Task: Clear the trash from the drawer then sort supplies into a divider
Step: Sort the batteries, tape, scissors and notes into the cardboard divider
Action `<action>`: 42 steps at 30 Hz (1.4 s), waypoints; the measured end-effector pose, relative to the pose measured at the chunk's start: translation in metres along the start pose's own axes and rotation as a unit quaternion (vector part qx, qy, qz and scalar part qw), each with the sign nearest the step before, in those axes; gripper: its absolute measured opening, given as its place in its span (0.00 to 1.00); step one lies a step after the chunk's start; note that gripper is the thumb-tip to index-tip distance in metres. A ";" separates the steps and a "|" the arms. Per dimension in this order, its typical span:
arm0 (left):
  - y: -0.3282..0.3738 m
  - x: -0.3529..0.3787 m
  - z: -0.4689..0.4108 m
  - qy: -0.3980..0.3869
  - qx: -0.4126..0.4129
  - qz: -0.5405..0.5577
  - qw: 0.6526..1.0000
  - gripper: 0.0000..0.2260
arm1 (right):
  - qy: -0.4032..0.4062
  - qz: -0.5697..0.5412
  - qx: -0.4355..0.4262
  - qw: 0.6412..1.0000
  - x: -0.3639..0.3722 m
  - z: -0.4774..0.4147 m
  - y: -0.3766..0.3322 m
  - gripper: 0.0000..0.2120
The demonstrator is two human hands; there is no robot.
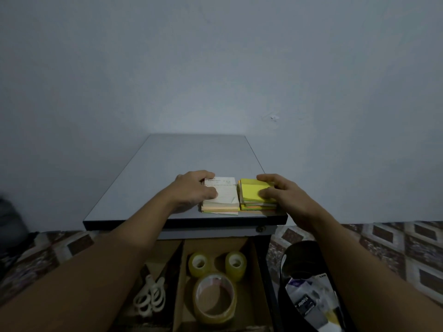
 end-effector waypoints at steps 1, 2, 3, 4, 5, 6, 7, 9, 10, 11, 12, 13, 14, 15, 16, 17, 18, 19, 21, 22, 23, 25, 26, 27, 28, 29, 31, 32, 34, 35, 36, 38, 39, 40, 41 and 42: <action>-0.001 0.000 0.003 0.002 0.002 -0.007 1.000 0.31 | 0.004 0.008 -0.004 1.000 -0.001 0.003 0.002 0.16; -0.002 0.000 0.006 0.003 0.004 -0.014 1.000 0.31 | 0.011 0.016 -0.008 1.000 -0.002 0.006 0.004 0.16; -0.003 0.000 0.010 0.004 0.006 -0.019 1.000 0.30 | 0.018 0.020 -0.011 1.000 -0.003 0.009 0.005 0.16; -0.005 0.001 0.014 0.005 0.009 -0.023 1.000 0.29 | 0.023 0.020 -0.013 0.999 -0.004 0.013 0.006 0.16; -0.006 0.001 0.016 0.006 0.014 -0.022 1.000 0.27 | 0.025 0.018 -0.014 0.999 -0.005 0.017 0.007 0.15; -0.008 0.001 0.019 0.006 0.017 -0.020 1.000 0.27 | 0.026 0.016 -0.015 0.999 -0.005 0.020 0.008 0.15; -0.008 0.001 0.022 0.004 0.019 -0.019 1.000 0.26 | 0.026 0.018 -0.013 0.999 -0.005 0.023 0.008 0.16; -0.007 0.001 0.031 0.002 0.021 -0.036 0.999 0.27 | 0.022 0.043 0.006 0.999 -0.004 0.029 0.003 0.16; -0.006 0.001 0.034 0.005 0.017 -0.056 0.998 0.27 | 0.015 0.075 0.021 0.997 -0.004 0.033 0.000 0.17; -0.005 0.000 0.037 0.006 0.008 -0.075 0.997 0.28 | 0.006 0.114 0.036 0.993 -0.005 0.036 -0.003 0.18; -0.004 0.001 0.039 -0.001 -0.005 -0.075 0.997 0.28 | -0.005 0.149 0.050 0.988 -0.005 0.039 -0.007 0.18; -0.003 0.003 0.041 -0.014 -0.018 -0.056 0.998 0.28 | -0.015 0.170 0.062 0.983 -0.005 0.043 -0.011 0.19; -0.002 0.006 0.043 -0.030 -0.031 -0.024 0.999 0.28 | -0.026 0.174 0.076 0.981 -0.005 0.046 -0.014 0.19; -0.001 0.009 0.045 -0.043 -0.047 0.008 0.998 0.28 | -0.036 0.164 0.089 0.982 -0.004 0.049 -0.015 0.20; -0.001 0.012 0.048 -0.052 -0.062 0.037 0.996 0.28 | -0.041 0.144 0.097 0.984 -0.002 0.051 -0.015 0.20; -0.002 0.015 0.052 -0.057 -0.072 0.064 0.994 0.27 | -0.039 0.115 0.099 0.988 0.000 0.053 -0.015 0.20; -0.003 0.018 0.054 -0.058 -0.073 0.094 0.991 0.27 | -0.028 0.077 0.096 0.992 0.002 0.054 -0.012 0.20; -0.003 0.021 0.057 -0.054 -0.069 0.132 0.987 0.27 | -0.013 0.029 0.088 0.996 0.004 0.053 -0.009 0.20; -0.006 0.025 0.060 -0.025 -0.058 0.217 0.974 0.26 | 0.015 -0.067 0.073 0.995 0.009 0.053 -0.003 0.21; -0.007 0.027 0.062 -0.002 -0.051 0.248 0.968 0.26 | 0.030 -0.105 0.067 0.992 0.012 0.053 -0.001 0.21; -0.009 0.028 0.064 0.022 -0.042 0.267 0.962 0.25 | 0.045 -0.132 0.061 0.988 0.015 0.052 0.000 0.20; -0.012 0.031 0.067 0.059 -0.010 0.273 0.960 0.23 | 0.070 -0.149 0.052 0.985 0.019 0.053 0.001 0.20; -0.013 0.032 0.069 0.075 0.012 0.265 0.961 0.22 | 0.077 -0.143 0.047 0.986 0.021 0.054 0.000 0.20; -0.015 0.033 0.070 0.091 0.034 0.258 0.961 0.21 | 0.084 -0.130 0.042 0.987 0.022 0.055 -0.001 0.20; -0.016 0.034 0.072 0.104 0.052 0.255 0.960 0.20 | 0.092 -0.112 0.037 0.989 0.023 0.057 -0.001 0.20; -0.019 0.034 0.074 0.119 0.062 0.257 0.957 0.18 | 0.101 -0.094 0.032 0.990 0.022 0.059 -0.001 0.20; -0.026 0.033 0.078 0.152 0.069 0.268 0.949 0.15 | 0.110 -0.082 0.016 0.990 0.022 0.062 0.000 0.19; -0.030 0.033 0.079 0.164 0.069 0.270 0.946 0.14 | 0.114 -0.080 0.008 0.990 0.021 0.062 0.001 0.19; -0.037 0.033 0.083 0.170 0.063 0.286 0.941 0.12 | 0.126 -0.065 0.000 0.990 0.018 0.063 0.004 0.19; -0.038 0.034 0.085 0.166 0.057 0.300 0.938 0.12 | 0.130 -0.063 -0.007 0.989 0.018 0.063 0.006 0.19; -0.039 0.034 0.087 0.161 0.051 0.316 0.934 0.12 | 0.133 -0.071 -0.015 0.988 0.018 0.063 0.008 0.19; -0.039 0.036 0.090 0.147 0.039 0.356 0.922 0.12 | 0.137 -0.099 -0.023 0.985 0.021 0.061 0.012 0.20; -0.039 0.038 0.090 0.138 0.034 0.375 0.916 0.12 | 0.139 -0.114 -0.022 0.983 0.023 0.061 0.013 0.21; -0.038 0.039 0.091 0.130 0.031 0.389 0.911 0.12 | 0.137 -0.129 -0.022 0.982 0.025 0.061 0.014 0.20; -0.037 0.039 0.092 0.124 0.028 0.398 0.909 0.12 | 0.135 -0.140 -0.020 0.981 0.027 0.062 0.014 0.20; -0.037 0.040 0.092 0.119 0.025 0.403 0.907 0.12 | 0.130 -0.150 -0.017 0.980 0.029 0.062 0.013 0.20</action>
Point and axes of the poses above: each hand's wrist, its own z-axis away from the middle knuckle, its own x-axis out of the palm, y = z × x, the point moved 4 cm from there along -z, towards the middle knuckle, and after that the axes turned 6 degrees about -y, right-handed, at the moved point
